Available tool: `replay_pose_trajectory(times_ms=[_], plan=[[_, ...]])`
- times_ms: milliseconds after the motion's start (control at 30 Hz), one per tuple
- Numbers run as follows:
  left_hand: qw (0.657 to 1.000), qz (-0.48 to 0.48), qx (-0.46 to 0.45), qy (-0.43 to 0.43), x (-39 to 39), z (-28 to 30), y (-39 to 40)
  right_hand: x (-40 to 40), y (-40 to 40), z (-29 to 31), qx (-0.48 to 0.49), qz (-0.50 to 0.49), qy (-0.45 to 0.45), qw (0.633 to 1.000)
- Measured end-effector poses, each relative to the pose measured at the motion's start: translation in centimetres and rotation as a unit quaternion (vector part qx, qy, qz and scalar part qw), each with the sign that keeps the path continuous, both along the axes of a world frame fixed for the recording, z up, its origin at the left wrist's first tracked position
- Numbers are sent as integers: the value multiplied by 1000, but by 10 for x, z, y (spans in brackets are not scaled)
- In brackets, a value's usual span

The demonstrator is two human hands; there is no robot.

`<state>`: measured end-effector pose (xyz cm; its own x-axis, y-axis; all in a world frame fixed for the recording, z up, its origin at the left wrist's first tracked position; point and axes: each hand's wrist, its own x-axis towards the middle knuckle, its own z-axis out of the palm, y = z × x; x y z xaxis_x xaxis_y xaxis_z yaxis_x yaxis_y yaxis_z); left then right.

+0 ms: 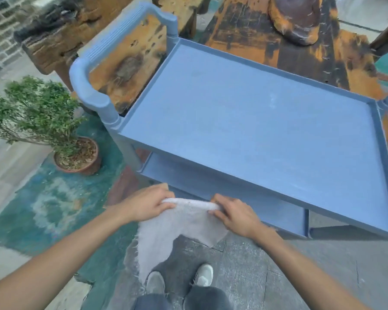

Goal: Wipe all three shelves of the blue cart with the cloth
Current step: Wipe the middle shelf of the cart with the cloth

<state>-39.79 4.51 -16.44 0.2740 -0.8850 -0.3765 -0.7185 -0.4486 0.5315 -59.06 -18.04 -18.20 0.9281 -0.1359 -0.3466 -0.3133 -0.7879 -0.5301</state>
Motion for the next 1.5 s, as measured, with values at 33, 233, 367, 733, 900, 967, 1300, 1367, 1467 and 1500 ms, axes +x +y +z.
replay_pose_trajectory(times_ms=[33,233,367,733,900,967,1300,1367,1467,1500], plan=[[1000,13,-11,-10,7,-19,0,7,1,-18,7,-22,-5,1000],[981,145,-108,-65,48,-107,-9,45,-15,-97,-4,-114,-82,990],[962,171,-193,-84,75,-148,-35,82,-38,-138,-33,-132,-109,985],[938,183,-191,-225,180,-276,-95,208,-72,-256,-130,-176,-222,950],[929,207,-150,-269,206,-313,-104,232,-47,-300,-168,-65,-238,954],[923,212,-157,-279,212,-328,-100,241,-38,-314,-183,1,-242,953],[911,332,-169,-175,233,-348,-99,268,-24,-339,-178,221,-132,950],[916,332,-143,-172,241,-341,-104,274,-25,-339,-182,232,-132,947],[905,346,-111,-220,248,-329,-113,288,-27,-339,-192,234,-132,944],[898,363,-115,-221,251,-327,-117,294,-29,-339,-193,233,-133,944]])
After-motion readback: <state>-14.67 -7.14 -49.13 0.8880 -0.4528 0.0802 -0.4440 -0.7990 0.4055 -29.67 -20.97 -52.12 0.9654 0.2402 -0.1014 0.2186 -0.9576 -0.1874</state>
